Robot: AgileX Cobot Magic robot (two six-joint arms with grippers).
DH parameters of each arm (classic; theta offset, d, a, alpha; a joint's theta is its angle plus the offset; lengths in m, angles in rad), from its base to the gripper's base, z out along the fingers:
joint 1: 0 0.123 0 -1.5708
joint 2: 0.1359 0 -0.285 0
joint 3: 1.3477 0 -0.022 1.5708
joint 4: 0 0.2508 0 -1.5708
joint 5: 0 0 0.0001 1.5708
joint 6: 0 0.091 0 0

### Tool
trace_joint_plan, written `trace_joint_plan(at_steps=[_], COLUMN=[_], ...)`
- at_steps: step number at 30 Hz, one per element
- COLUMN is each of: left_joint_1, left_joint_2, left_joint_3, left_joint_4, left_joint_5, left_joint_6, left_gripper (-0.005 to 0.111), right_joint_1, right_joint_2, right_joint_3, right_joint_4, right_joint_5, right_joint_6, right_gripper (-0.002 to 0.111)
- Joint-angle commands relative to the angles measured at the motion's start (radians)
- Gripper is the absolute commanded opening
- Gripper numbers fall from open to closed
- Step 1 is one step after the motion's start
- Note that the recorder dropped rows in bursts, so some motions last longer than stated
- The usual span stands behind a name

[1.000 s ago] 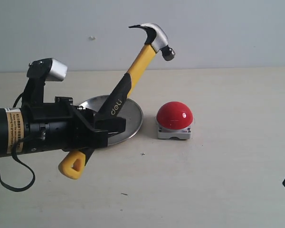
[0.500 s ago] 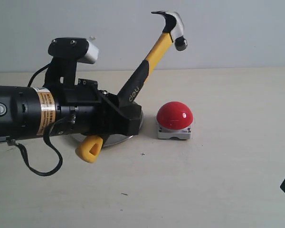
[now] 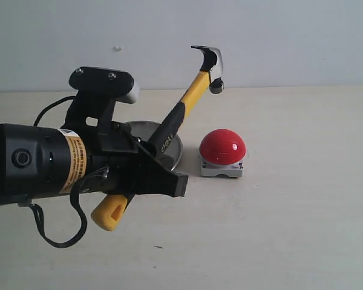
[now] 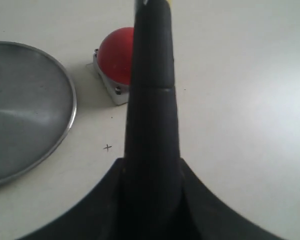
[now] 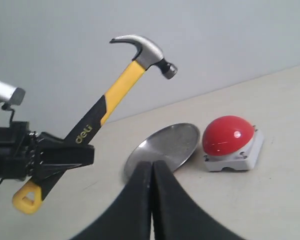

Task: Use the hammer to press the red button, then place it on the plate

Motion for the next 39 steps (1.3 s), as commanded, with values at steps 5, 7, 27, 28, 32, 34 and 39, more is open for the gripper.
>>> trace_joint_plan(at_steps=[5,7,27,28,32,34,39], left_joint_1=[-0.016,-0.017,-0.029,-0.035,-0.053,-0.061,-0.082], left_joint_2=[-0.009,0.002,0.115,0.117,0.136,0.146,0.172], left_joint_3=[-0.060,-0.067,-0.160,-0.176,-0.243,-0.271,-0.327], left_joint_4=[-0.056,-0.068,-0.163,-0.182,-0.319,-0.393,-0.465], left_joint_5=[0.048,0.048,0.175,0.230,0.378,0.381,0.392], left_joint_6=[0.000,0.000,0.062,0.090,0.266,0.339,0.398], left_gripper=[0.000,0.000,0.000,0.000,0.000,0.000,0.000], right_joint_1=[-0.127,-0.151,-0.188,-0.188,-0.188,-0.188,-0.188], right_joint_2=[-0.006,-0.006,-0.006,-0.006,-0.006,-0.006,-0.006], right_joint_3=[0.005,0.005,0.005,0.005,0.005,0.005,0.005], right_joint_4=[-0.003,-0.003,-0.003,-0.003,-0.003,-0.003,-0.001], right_joint_5=[-0.003,-0.003,-0.005,-0.005,-0.005,-0.005,-0.002], right_joint_6=[-0.003,-0.003,-0.003,-0.003,-0.003,-0.003,-0.003], right_gripper=[0.000,0.000,0.000,0.000,0.000,0.000,0.000])
